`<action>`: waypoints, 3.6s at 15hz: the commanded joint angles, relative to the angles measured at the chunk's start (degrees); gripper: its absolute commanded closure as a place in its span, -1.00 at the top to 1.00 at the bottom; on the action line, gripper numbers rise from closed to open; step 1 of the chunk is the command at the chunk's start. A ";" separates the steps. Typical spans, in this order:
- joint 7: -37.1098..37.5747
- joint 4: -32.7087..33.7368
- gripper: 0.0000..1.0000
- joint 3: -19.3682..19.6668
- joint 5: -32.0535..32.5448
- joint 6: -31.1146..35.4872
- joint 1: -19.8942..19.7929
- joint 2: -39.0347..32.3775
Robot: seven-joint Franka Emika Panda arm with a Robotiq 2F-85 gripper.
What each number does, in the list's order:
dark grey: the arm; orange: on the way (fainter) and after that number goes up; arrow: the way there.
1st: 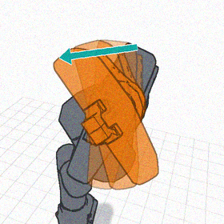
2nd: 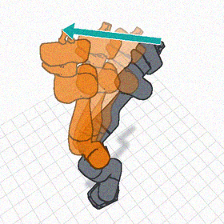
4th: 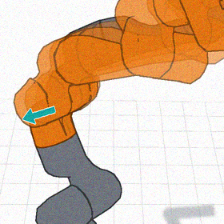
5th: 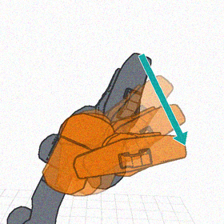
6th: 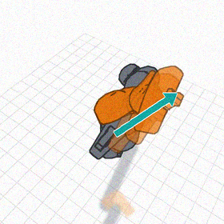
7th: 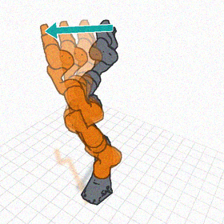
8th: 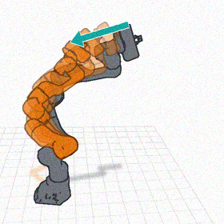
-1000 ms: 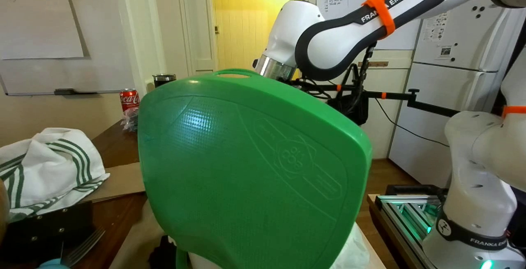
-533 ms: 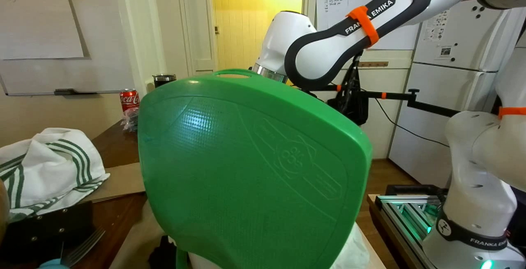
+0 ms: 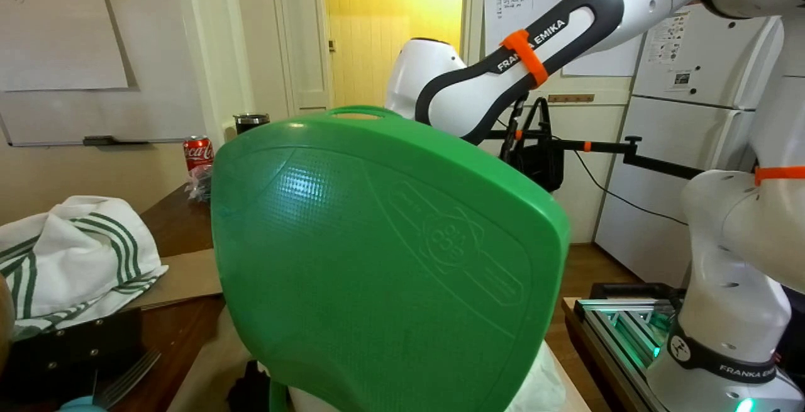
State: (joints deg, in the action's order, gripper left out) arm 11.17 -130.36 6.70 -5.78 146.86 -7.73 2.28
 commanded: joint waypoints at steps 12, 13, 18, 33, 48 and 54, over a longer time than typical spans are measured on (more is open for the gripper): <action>-2.68 16.96 1.00 -2.31 -5.50 -2.27 0.63 -20.68; -3.09 17.49 1.00 -2.56 -5.79 -2.13 0.47 -21.40; -2.95 19.48 1.00 -2.85 -6.31 -1.52 0.12 -24.34; 1.39 24.86 1.00 -2.71 -7.34 -1.06 0.79 -31.11; 2.54 27.13 1.00 -3.11 -7.08 -0.42 1.10 -34.31; 2.13 27.67 0.09 -3.26 -6.81 0.32 1.12 -35.08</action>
State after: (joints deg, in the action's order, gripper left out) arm 13.43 -104.24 3.35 -11.94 146.20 -6.92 -30.83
